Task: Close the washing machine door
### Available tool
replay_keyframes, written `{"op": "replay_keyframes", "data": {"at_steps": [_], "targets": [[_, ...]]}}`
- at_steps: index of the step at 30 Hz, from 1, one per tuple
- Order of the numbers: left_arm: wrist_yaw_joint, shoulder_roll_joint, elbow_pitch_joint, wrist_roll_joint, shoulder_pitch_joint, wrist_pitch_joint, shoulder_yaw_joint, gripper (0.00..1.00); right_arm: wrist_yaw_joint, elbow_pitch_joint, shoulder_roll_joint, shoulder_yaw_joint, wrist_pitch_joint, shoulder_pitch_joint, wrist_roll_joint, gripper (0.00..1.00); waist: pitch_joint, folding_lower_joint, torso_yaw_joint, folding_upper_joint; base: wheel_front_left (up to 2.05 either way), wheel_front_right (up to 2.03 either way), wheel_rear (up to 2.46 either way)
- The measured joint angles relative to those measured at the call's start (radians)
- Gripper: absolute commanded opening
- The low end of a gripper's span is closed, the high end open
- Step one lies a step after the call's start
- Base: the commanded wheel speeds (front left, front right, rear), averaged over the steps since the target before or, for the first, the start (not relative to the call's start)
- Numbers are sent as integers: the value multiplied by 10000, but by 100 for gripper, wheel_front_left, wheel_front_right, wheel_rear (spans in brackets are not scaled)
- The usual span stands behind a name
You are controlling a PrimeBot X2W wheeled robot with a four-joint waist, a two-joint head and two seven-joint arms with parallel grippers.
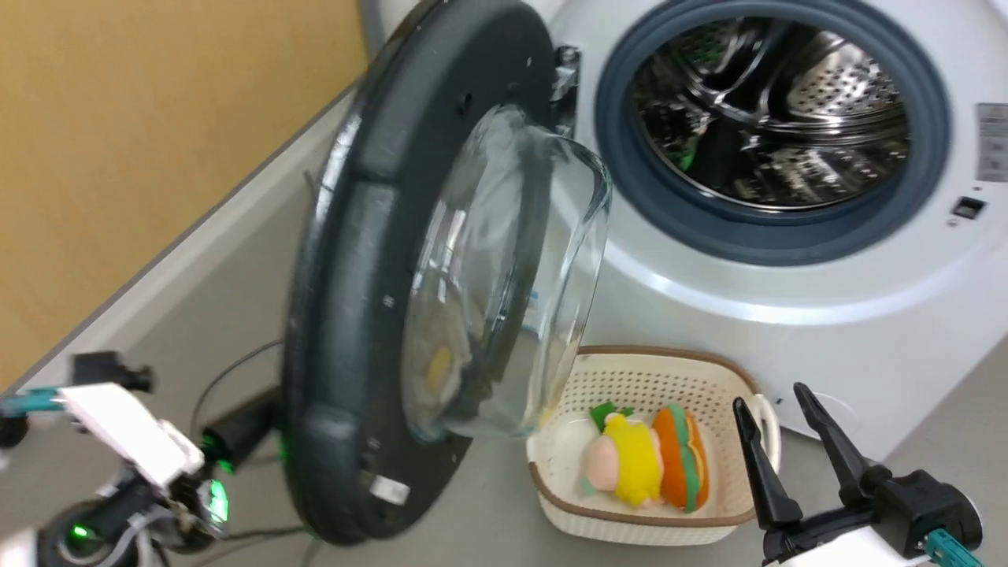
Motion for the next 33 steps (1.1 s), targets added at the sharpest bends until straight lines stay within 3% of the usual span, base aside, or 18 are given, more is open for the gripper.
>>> {"op": "replay_keyframes", "data": {"at_steps": [6,15,20,33], "targets": [[-21,-410,-825,-577,796,144,-888,0,0,-6,86,-155,-2,90,-38,100,-139,0,-643,0,0,0,0],[-234,-489,-1509,-1609,1444,-863,-2918,0,0,-65,73,-265,-2,116,-86,100,54,0,-1787,0,0,0,0],[-353,-518,-1279,-2031,1538,-1852,-3900,0,0,-104,31,-288,-2,100,-84,100,262,0,-2519,0,0,0,0],[-1187,-520,384,-3104,623,-4869,-5726,0,0,-117,-38,-222,-2,-123,-82,100,865,1,-4686,0,0,0,0]]}}
